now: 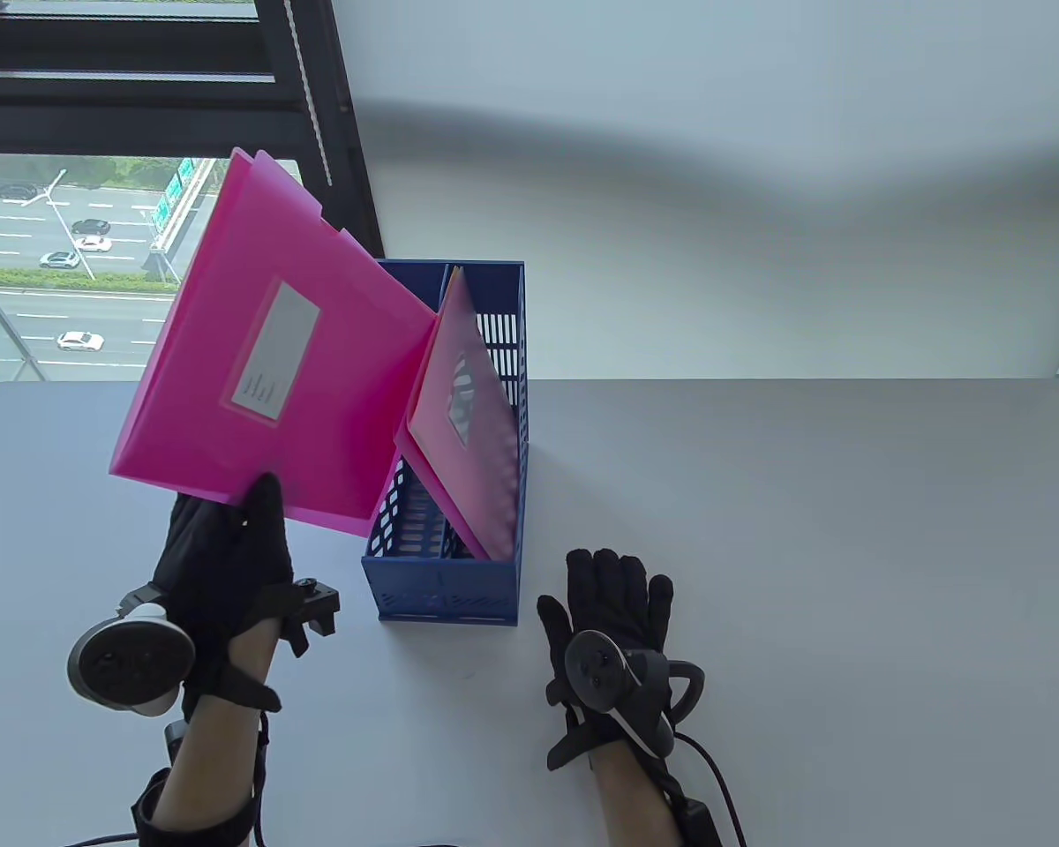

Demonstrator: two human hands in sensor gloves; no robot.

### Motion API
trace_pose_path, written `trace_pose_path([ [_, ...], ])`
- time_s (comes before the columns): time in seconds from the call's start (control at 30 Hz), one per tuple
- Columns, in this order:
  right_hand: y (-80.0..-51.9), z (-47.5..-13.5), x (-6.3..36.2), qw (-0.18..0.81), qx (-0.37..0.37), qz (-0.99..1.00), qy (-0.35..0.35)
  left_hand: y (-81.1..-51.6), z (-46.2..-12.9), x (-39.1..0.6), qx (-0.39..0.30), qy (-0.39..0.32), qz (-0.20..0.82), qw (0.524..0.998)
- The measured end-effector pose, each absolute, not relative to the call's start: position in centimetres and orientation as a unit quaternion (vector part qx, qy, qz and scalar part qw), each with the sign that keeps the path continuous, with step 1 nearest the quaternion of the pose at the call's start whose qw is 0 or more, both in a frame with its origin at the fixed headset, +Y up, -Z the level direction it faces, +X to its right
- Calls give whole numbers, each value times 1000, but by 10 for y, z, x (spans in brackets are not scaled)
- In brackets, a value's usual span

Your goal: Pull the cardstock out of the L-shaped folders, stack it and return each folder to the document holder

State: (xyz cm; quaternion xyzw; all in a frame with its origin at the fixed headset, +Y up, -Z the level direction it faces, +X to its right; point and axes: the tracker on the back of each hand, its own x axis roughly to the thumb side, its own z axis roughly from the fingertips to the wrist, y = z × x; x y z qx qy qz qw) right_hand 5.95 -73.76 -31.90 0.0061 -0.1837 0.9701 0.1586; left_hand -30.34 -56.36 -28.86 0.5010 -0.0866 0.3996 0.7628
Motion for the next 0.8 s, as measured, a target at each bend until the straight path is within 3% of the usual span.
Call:
trace_pose_path([
  [0.27, -735, -318, 58, 153, 7, 969, -192, -559, -247, -345, 573, -54, 394, 716],
  [0.6, -735, -318, 59, 158, 6, 967, -198, -568, -246, -391, 527, -60, 514, 674],
  [0.8, -734, -317, 61, 151, 0, 965, -215, -570, -252, -403, 486, -97, 537, 683],
])
